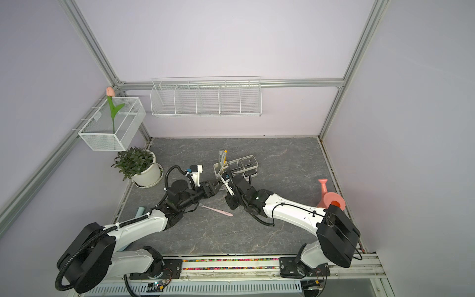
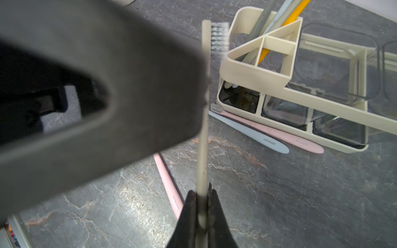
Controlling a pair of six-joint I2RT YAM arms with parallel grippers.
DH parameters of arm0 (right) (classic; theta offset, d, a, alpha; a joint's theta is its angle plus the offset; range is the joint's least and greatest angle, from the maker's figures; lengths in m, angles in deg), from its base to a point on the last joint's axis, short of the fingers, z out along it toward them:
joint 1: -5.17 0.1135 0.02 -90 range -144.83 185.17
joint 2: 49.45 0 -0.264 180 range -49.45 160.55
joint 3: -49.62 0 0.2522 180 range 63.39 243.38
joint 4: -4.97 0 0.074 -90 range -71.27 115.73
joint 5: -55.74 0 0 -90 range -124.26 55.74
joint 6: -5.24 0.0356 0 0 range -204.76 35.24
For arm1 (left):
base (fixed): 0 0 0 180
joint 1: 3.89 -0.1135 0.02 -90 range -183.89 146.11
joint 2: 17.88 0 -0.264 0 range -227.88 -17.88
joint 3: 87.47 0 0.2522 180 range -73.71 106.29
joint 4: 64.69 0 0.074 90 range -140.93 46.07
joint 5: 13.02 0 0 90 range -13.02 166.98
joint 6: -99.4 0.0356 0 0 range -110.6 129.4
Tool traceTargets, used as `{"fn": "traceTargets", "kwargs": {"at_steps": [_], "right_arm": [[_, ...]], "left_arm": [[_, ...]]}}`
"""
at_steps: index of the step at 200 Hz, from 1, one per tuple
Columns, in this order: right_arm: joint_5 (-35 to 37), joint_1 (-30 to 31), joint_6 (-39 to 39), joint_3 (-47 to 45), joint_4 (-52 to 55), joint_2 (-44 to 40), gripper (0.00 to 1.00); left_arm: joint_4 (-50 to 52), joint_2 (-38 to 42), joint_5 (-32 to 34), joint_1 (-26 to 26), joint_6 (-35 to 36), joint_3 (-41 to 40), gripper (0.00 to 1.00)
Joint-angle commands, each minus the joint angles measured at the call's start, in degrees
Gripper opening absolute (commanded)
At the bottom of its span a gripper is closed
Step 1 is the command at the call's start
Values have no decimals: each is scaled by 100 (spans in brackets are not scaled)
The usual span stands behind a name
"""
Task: Place the toothbrush into the toothbrush holder
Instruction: Pick up the toothbrush from the center of the board.
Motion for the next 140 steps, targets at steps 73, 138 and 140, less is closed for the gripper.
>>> {"fn": "traceTargets", "kwargs": {"at_steps": [73,138,140], "right_arm": [[-115,12,-146,-117,-367,-230,7],[-70,-1,-243,-97,-358,-94,7],[-69,5,-244,-97,-360,-93,7]], "left_arm": [[-286,-578,-229,14,33,597,57],[8,-570,-214,5,299,647,7],[4,-568,-212,5,300,644,5]]}}
